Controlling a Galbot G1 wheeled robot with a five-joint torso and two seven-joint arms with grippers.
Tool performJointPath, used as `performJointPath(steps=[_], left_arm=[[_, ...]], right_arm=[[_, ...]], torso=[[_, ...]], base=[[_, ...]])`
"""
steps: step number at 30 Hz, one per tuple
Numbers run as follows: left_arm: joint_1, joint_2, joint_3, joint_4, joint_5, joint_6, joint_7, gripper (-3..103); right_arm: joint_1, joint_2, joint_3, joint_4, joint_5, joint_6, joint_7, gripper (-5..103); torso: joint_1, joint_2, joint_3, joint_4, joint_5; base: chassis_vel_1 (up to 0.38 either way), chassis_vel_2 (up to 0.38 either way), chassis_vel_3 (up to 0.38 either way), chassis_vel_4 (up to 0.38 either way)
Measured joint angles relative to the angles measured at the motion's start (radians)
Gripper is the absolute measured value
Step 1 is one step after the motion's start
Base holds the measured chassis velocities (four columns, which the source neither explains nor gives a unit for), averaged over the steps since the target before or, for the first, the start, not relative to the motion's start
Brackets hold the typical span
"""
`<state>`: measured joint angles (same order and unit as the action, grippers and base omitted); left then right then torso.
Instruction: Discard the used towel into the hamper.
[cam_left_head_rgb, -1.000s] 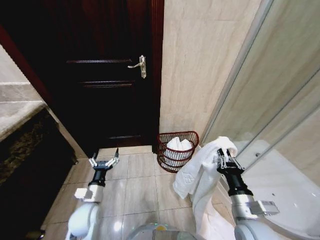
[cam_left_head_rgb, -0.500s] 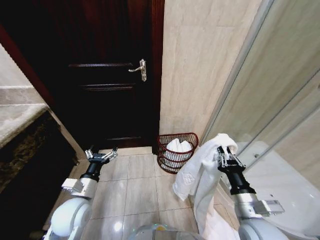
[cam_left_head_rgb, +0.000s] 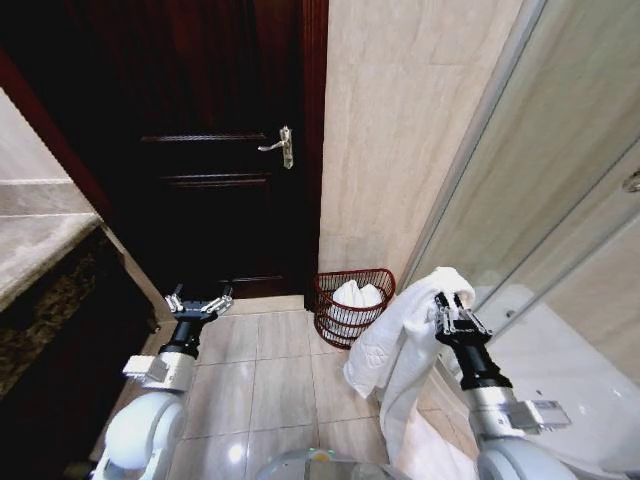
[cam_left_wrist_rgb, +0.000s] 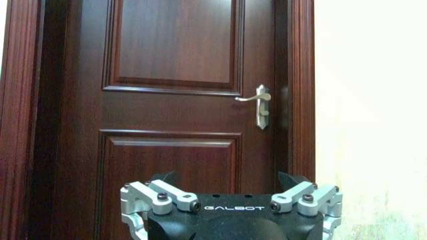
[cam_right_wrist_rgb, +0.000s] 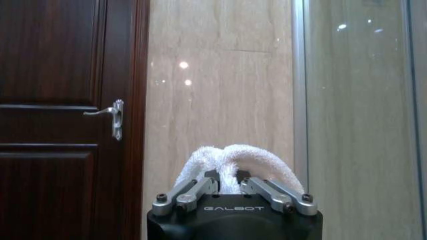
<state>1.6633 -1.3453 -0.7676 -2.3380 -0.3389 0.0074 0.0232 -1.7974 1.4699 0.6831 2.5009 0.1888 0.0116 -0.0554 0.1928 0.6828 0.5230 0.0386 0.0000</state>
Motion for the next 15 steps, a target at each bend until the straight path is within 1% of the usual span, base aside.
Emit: performJointPath(steps=[14,15], left_arm=[[-0.014,-0.004,0.002,-0.008,-0.003,0.006,0.004,100],[-0.014,-0.004,0.002,-0.008,-0.003,0.006,0.004,100]], right_arm=[[0.005,-0.006,0.007,0.0,0.003,-0.007,0.002,13],[0.005,-0.006,0.007,0.0,0.003,-0.007,0.002,13]], torso=[[0.027,0.063,0.036,0.0,0.0],[0.027,0.063,0.036,0.0,0.0]], base=[[0.0,0.0,0.0,0.0],[0.0,0.0,0.0,0.0]])
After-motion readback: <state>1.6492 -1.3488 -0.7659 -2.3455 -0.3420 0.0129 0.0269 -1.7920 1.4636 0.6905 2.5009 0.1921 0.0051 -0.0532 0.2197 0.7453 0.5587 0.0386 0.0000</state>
